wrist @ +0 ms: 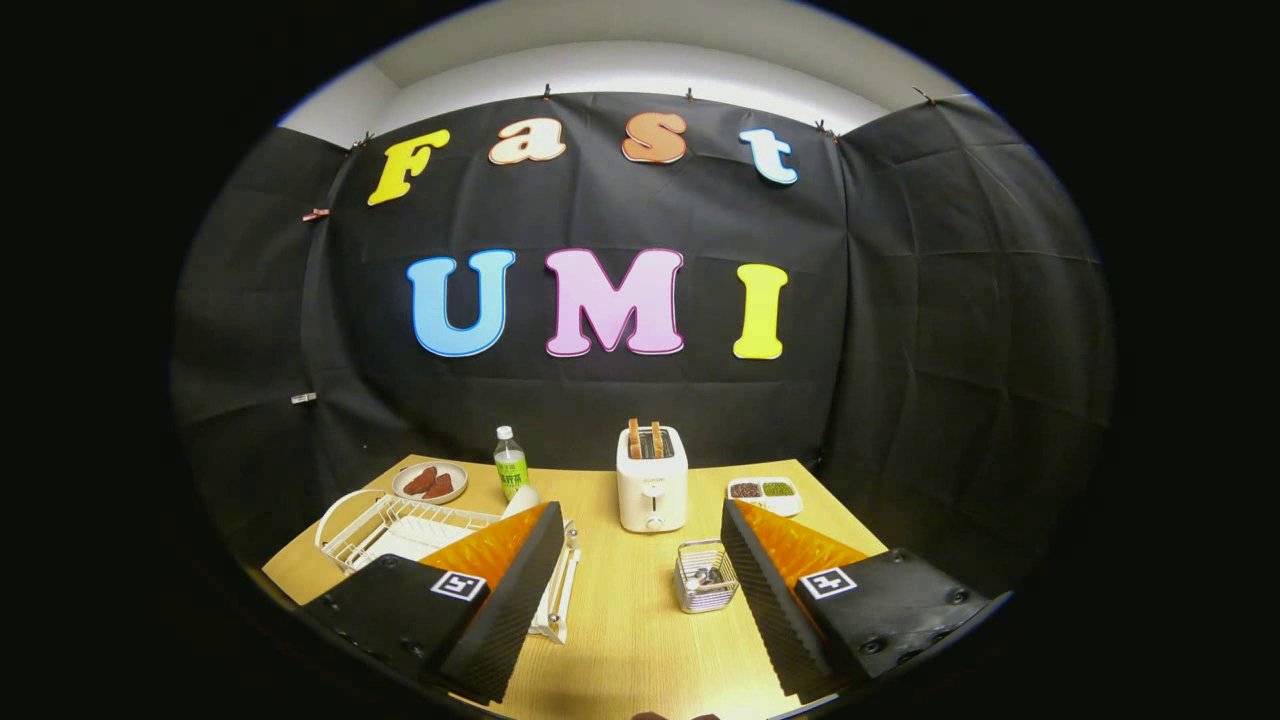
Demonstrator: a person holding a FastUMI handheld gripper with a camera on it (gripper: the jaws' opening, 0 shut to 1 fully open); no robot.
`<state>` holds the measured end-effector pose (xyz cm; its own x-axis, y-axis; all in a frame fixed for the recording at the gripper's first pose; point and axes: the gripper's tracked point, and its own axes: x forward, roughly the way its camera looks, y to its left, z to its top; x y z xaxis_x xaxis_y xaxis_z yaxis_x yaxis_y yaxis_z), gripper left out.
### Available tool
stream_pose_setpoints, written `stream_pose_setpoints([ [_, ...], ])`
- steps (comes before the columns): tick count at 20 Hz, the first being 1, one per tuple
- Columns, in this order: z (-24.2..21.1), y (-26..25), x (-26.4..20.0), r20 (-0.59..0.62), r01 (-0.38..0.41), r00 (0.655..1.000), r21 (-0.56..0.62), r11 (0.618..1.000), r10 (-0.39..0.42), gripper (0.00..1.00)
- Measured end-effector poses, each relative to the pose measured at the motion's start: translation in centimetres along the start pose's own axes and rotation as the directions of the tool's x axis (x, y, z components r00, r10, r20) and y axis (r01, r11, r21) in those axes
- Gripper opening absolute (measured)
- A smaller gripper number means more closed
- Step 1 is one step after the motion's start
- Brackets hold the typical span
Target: Take the plate from the dish rack, then take the spoon from the basket and place it into the plate.
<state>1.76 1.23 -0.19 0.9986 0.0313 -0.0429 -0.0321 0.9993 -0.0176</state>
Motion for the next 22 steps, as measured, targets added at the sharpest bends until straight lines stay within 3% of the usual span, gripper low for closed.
stream_pose_setpoints([
  [6, -0.2, 3.8, 4.3, -0.082, -0.083, 0.993, -0.044, 0.996, 0.080, 0.98],
  [10, -0.5, 7.9, 7.7, -0.174, -0.138, 0.975, -0.003, 0.990, 0.136, 0.98],
  [14, -2.0, 11.6, 11.4, -0.259, -0.183, 0.952, -0.050, 0.982, 0.164, 0.98],
  [16, -3.8, 12.7, 12.9, -0.336, -0.188, 0.927, -0.034, 0.982, 0.166, 0.98],
  [22, -9.4, 12.5, 16.2, -0.517, -0.105, 0.851, 0.000, 0.995, 0.090, 0.98],
])
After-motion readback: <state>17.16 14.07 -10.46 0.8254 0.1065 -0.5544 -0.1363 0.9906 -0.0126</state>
